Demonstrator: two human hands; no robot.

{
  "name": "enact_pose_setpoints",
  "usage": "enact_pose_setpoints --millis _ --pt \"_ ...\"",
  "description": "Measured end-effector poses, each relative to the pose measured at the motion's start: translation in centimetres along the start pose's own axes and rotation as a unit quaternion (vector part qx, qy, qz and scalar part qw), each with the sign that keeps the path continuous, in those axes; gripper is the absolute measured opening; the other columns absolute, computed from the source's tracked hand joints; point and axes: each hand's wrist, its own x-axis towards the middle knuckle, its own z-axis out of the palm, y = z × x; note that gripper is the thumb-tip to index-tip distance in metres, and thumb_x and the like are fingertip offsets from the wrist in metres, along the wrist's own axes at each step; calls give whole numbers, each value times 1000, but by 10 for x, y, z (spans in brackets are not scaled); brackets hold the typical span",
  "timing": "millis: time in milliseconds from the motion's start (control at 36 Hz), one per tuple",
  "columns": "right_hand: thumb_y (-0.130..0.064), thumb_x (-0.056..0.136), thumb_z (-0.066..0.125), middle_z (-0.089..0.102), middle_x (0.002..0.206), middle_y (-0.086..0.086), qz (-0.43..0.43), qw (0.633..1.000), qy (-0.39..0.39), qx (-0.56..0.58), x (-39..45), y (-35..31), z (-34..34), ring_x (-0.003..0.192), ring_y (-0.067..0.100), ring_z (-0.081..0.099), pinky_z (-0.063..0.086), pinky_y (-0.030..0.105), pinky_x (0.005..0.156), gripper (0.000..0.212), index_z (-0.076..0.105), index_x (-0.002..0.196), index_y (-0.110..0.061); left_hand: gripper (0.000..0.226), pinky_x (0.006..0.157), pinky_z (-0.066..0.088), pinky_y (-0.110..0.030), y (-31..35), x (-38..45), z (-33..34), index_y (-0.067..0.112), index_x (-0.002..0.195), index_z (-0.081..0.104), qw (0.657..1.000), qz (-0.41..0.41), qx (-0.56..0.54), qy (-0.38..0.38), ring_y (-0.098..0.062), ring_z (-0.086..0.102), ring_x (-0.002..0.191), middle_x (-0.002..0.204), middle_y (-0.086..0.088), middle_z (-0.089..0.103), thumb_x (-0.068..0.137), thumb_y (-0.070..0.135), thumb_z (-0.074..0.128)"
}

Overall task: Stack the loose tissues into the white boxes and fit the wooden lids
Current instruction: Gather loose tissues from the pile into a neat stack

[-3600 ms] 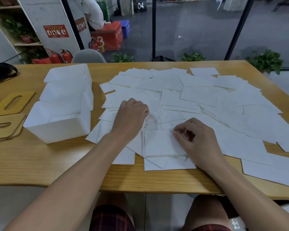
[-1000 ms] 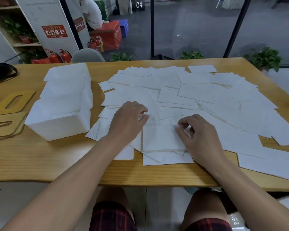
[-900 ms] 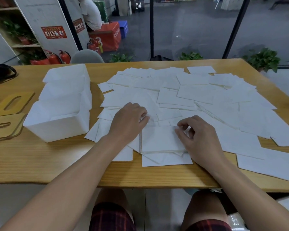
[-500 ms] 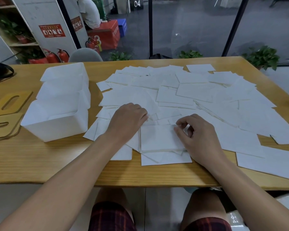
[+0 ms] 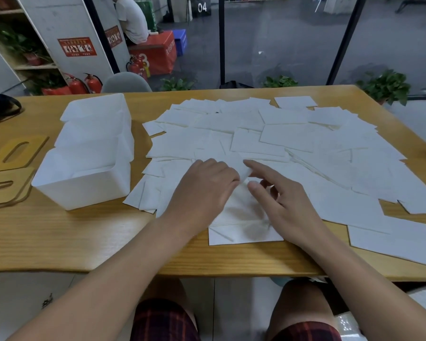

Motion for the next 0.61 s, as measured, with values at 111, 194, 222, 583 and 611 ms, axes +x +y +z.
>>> enact_pose_setpoints --millis 111,194,222,583,611 --pt "-55 107 61 75 96 -12 16 999 34 18 0 -4 2 81 15 66 52 22 71 25 74 127 -46 15 85 48 -46 9 -10 1 16 105 78 999 -17 -36 -14 -25 64 90 97 0 74 110 21 65" --pt "-40 103 73 75 91 -12 13 998 61 31 -1 -7 0 78 15 66 50 19 66 6 78 106 -39 17 91 48 -44 4 -16 4 20 109 77 997 -49 -63 -11 -20 63 96 103 5 74 113 24 61" --pt "-34 101 77 74 89 -11 11 997 73 33 -1 -8 -1 77 15 65 48 17 65 4 77 99 -37 17 93 47 -42 1 -17 5 20 112 76 995 -63 -77 -8 -18 62 98 105 7 73 113 25 60" --pt "-11 99 79 71 113 13 -25 966 13 259 4 -8 -36 97 43 67 61 47 81 51 59 145 -22 68 102 45 -22 -22 -1 7 53 162 34 881 -254 -399 -16 7 59 130 143 23 66 102 73 60" --pt "-10 100 78 71 111 13 -21 964 8 265 5 -7 -39 97 39 68 62 43 82 52 59 147 -23 66 100 46 -24 -22 0 7 54 160 36 869 -259 -421 -13 5 65 122 130 20 73 102 72 61"
